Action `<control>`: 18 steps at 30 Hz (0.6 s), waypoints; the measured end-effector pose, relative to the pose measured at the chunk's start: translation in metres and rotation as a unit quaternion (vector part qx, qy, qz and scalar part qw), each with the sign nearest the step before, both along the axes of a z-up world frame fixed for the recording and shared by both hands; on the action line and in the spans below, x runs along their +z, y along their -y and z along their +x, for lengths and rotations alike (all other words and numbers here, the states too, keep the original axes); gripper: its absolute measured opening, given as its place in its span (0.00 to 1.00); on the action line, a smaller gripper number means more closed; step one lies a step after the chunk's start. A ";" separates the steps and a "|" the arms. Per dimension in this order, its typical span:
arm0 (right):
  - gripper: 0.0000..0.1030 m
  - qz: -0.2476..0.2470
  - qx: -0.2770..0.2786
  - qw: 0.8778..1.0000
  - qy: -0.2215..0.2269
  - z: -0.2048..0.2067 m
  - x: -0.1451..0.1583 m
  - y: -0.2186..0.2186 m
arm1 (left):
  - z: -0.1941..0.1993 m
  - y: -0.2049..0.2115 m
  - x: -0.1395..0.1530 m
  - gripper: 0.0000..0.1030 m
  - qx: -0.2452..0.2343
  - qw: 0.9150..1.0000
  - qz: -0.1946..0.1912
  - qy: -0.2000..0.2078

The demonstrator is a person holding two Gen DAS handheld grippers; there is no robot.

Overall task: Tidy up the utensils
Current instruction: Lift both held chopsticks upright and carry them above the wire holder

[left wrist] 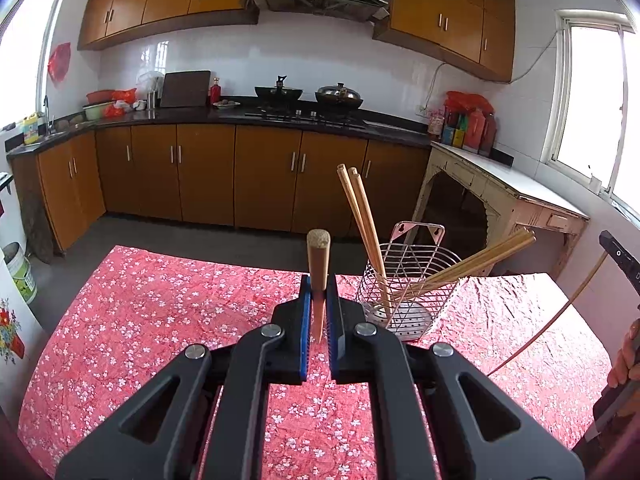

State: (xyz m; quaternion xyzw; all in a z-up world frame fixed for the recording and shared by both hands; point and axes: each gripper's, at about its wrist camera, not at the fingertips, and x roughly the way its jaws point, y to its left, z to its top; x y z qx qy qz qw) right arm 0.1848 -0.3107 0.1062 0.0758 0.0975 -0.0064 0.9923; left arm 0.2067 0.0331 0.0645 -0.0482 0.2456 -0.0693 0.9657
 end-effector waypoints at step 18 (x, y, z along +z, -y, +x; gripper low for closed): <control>0.07 -0.009 -0.010 1.000 -0.001 0.003 -0.008 -0.001 | -0.006 0.011 0.010 0.07 -0.010 1.000 0.005 0.009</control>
